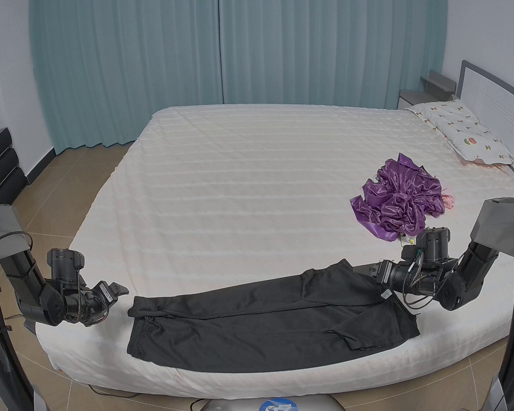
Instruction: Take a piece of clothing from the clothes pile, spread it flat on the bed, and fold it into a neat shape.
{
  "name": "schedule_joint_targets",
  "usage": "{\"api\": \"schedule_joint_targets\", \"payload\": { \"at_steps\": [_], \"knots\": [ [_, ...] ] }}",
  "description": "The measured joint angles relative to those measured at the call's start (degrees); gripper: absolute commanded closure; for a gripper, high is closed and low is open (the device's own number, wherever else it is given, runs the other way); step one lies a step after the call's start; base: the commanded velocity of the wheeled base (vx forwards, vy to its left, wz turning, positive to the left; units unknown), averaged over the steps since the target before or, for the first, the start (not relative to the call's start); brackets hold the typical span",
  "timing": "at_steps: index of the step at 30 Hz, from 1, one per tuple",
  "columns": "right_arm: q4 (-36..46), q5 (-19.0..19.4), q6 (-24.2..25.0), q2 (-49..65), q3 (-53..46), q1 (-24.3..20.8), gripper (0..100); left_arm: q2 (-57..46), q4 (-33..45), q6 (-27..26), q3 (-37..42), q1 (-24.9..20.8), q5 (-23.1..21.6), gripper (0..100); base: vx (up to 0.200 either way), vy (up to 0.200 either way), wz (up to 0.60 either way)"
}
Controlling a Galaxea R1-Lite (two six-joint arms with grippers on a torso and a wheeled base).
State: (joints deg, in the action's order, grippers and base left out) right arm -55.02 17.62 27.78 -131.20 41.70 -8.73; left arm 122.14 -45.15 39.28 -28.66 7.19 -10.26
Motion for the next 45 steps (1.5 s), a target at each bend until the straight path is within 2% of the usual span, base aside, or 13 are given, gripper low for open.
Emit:
{"api": "schedule_joint_targets", "payload": {
  "at_steps": [4, 10, 11, 21, 29, 36, 45],
  "knots": [
    [2.74, -0.02, -0.01, -2.60, 3.91, -0.48, 0, -0.28, -0.04, 1.72, -0.05, 1.38, -3.85, 0, 0.000, 0.000, 0.00],
    [6.38, 0.00, -0.04, -5.38, 9.23, -0.85, 0, -0.34, -0.09, 2.16, -0.11, 2.15, -4.68, 0, 0.000, 0.000, 0.00],
    [6.46, 0.01, -0.06, -5.81, 9.70, -1.00, 100, -0.34, -0.11, 2.21, -0.11, 2.23, -4.71, 0, 0.000, 0.000, 0.00],
    [5.84, -0.05, -0.01, -7.64, 9.91, -1.18, 100, -0.06, -0.13, 2.27, -0.05, 2.36, -4.75, 0, 0.000, 0.000, 0.00],
    [5.73, 0.37, -0.11, -3.75, 4.57, 1.18, 100, 0.18, -0.17, 2.16, 0.50, 2.30, -4.75, 0, 0.000, 0.000, 0.00],
    [5.21, 2.58, -0.50, 1.01, -1.08, 2.08, 100, 0.55, -0.17, 1.96, 0.61, 2.28, -4.68, 0, 0.000, 0.000, 0.00],
    [4.63, 2.69, -1.35, 2.43, -4.41, 3.28, 100, 0.63, -0.17, 1.91, 0.79, 2.28, -4.67, 0, 0.000, 0.000, 0.00]
  ]
}}
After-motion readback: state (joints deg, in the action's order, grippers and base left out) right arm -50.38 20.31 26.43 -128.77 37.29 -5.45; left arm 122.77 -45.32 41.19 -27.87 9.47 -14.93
